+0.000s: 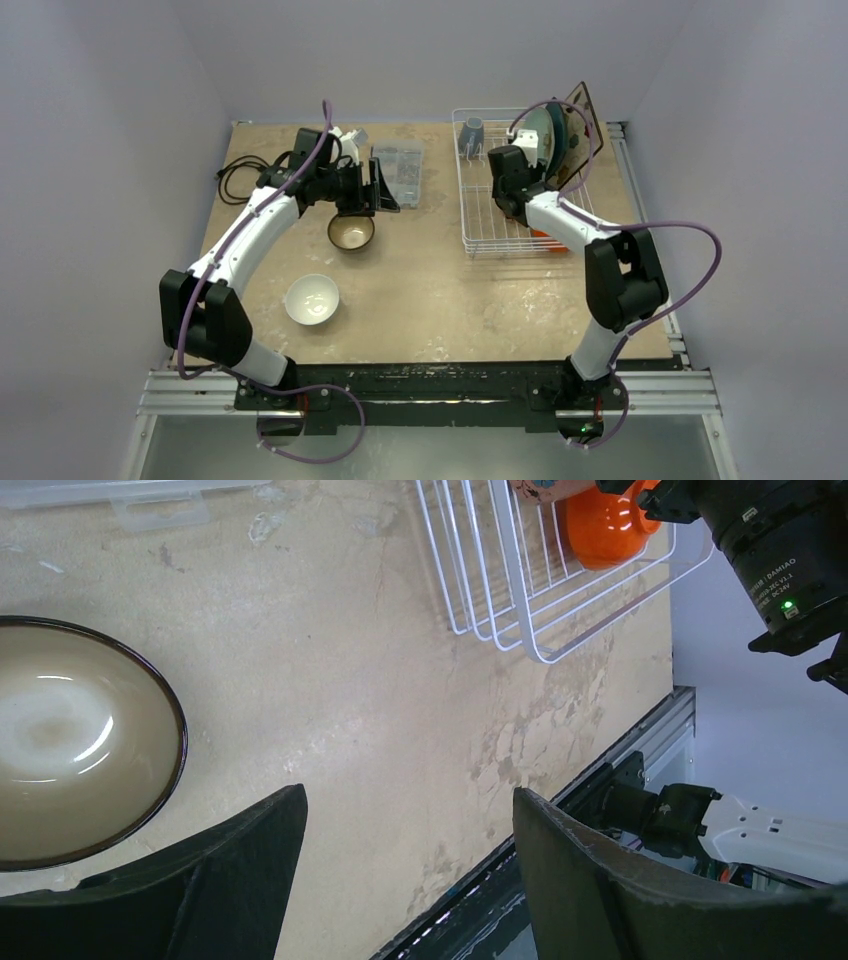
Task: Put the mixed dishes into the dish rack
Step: Turn the cup upside down in the dish rack.
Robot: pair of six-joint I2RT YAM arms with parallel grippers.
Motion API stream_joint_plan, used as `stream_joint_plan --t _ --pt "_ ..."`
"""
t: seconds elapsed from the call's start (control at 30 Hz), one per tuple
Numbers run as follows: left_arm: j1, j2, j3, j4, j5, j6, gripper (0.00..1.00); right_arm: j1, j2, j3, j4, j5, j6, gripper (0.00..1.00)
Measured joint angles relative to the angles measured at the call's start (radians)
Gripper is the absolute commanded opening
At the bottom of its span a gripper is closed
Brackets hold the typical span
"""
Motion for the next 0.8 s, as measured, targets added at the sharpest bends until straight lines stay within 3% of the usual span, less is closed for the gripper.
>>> stream_joint_plan --t 0.2,0.33,0.4,0.63,0.8 --pt "0.0 0.0 0.0 0.0 0.003 -0.001 0.74 -0.001 0.025 0.018 0.0 0.077 0.023 0.42" --pt "0.0 0.001 0.0 0.0 0.011 -0.002 0.74 -0.022 0.033 0.025 -0.007 0.099 0.041 0.49" --pt "0.0 0.001 0.0 0.0 0.014 -0.002 0.74 -0.029 0.032 0.025 -0.008 0.085 0.048 0.55" --pt "0.0 0.001 0.0 0.001 0.014 -0.002 0.74 -0.038 0.032 0.023 -0.016 0.066 0.043 0.94" --pt "0.0 0.004 0.0 0.001 0.016 -0.002 0.74 -0.051 0.032 0.02 -0.033 0.048 0.037 0.99"
